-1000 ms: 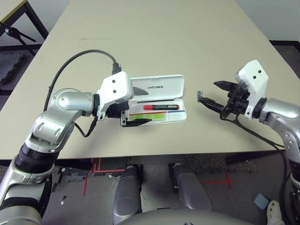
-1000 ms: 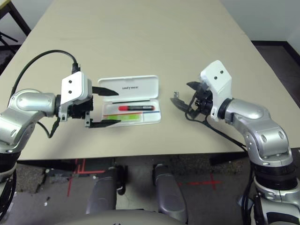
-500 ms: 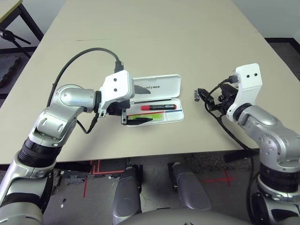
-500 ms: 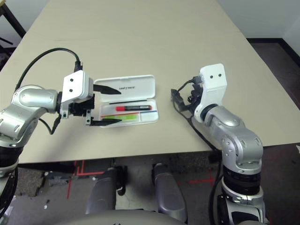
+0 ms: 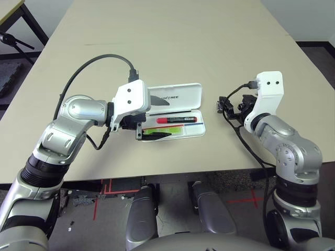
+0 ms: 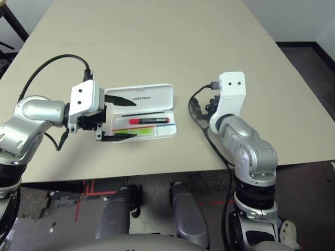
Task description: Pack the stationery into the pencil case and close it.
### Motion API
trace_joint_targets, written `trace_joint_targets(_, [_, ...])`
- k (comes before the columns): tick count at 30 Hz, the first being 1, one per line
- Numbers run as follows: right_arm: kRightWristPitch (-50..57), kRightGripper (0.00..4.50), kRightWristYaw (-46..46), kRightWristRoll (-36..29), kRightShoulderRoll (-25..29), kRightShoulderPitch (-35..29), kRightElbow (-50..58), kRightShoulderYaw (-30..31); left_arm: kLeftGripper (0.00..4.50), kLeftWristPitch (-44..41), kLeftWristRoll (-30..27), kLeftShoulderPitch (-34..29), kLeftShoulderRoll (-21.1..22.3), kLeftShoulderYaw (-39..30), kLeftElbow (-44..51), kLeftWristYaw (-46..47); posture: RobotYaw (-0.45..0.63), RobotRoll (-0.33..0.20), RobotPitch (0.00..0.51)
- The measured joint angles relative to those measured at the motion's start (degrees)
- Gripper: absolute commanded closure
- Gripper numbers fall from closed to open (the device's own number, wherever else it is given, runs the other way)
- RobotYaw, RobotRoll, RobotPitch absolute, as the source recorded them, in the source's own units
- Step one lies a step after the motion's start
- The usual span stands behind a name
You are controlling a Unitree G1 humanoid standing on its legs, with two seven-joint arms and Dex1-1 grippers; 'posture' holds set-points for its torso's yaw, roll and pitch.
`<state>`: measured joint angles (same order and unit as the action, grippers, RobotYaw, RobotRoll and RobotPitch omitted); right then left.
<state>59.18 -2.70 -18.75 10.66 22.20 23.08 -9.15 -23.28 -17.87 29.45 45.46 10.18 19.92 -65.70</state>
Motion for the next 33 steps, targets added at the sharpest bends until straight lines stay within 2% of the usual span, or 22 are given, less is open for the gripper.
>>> trace_joint_targets(8, [-0.7, 0.0, 0.8, 0.6, -2.1, 0.3, -3.7, 1.4, 0.02, 0.1, 0.0, -0.1, 0.0, -0.1, 0.9, 0.0, -0.23, 0.0, 0.166])
trace_joint_targets(23, [-2.9, 0.0, 0.5, 1.3, -2.3, 1.1, -9.0, 1.6, 0.02, 0.7, -0.2, -0.1, -0.2, -0.1, 1.2, 0.0, -0.23, 0.0, 0.162])
trace_joint_targets(27, [-2.9, 0.94, 0.2, 1.3, -2.3, 1.1, -9.9, 1.7, 0.0, 0.7, -0.2, -0.1, -0.2, -0.1, 1.2, 0.0, -0.23, 0.0, 0.163])
trace_joint_targets(33, [-3.0, 3.31, 0.1, 1.3, -2.3, 1.1, -9.9, 1.7, 0.0, 0.7, -0.2, -0.1, -0.2, -0.1, 1.2, -0.1, -0.23, 0.0, 0.167])
